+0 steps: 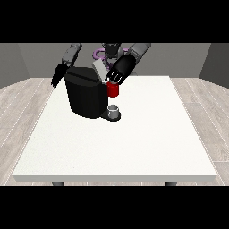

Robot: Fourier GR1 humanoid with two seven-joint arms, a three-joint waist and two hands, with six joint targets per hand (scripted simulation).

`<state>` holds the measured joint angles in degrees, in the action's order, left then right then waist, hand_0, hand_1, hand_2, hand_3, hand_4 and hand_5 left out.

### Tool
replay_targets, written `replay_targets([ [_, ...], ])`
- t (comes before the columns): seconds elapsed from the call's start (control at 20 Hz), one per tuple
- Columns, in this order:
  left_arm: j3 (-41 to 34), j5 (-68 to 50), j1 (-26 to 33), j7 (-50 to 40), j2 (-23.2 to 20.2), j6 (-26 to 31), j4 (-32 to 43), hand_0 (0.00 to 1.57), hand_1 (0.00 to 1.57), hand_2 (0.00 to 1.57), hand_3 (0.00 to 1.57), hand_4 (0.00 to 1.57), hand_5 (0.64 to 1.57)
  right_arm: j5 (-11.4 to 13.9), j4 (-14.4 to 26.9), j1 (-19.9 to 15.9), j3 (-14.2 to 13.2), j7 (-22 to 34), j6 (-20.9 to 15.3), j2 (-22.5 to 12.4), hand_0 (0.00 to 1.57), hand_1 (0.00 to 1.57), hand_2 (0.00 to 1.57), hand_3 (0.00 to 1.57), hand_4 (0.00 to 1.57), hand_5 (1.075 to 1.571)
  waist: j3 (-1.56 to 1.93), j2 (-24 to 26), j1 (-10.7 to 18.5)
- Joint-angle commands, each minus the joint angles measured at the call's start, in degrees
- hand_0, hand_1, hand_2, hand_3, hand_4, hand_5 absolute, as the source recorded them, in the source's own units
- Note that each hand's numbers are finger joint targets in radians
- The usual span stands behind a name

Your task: Insert the coffee pod into the coffee machine and close the lid

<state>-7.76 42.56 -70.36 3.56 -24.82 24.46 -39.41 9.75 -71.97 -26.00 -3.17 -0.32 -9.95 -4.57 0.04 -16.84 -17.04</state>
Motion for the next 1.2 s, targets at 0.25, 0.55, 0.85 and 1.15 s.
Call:
replay_targets([
  [0.25, -0.39, -0.24, -0.09, 2.28, -0.97, 1.17, 1.95, 1.19, 1.19, 1.23, 1.19, 0.43, 1.571, -0.91, -0.02, 1.99, 0.02, -2.69, -0.13, 1.37, 0.0, 0.0, 0.0, 0.0, 0.16, 1.571, -0.02, -0.73, 0.07],
  [0.55, -0.37, 0.56, -3.87, -1.41, 0.68, -0.13, 2.26, 1.2, 1.2, 1.26, 1.2, 0.41, 1.571, -0.6, 1.53, -1.16, -0.57, -1.8, 0.45, -0.14, 0.0, 0.0, 0.0, 0.0, 0.0, 1.571, -0.01, -2.03, -0.8],
  [0.85, -0.68, 0.47, -2.54, 2.8, -1.63, 0.15, 2.83, 1.21, 1.21, 1.24, 1.21, 0.36, 1.571, -0.15, -0.26, 0.24, -0.02, -0.44, -0.4, 0.4, 0.0, 0.0, 0.0, 0.0, 0.0, 1.571, -0.02, -0.32, -0.33],
  [1.15, -0.29, 1.7, -1.53, 3.37, -1.16, -3.31, 3.08, 1.18, 1.18, 1.2, 1.17, 0.35, 1.571, -0.78, -0.98, -0.19, -0.98, 1.59, 1.19, -1.67, 0.0, 0.0, 0.0, 0.0, 0.0, 1.571, -0.03, -0.28, -0.94],
])
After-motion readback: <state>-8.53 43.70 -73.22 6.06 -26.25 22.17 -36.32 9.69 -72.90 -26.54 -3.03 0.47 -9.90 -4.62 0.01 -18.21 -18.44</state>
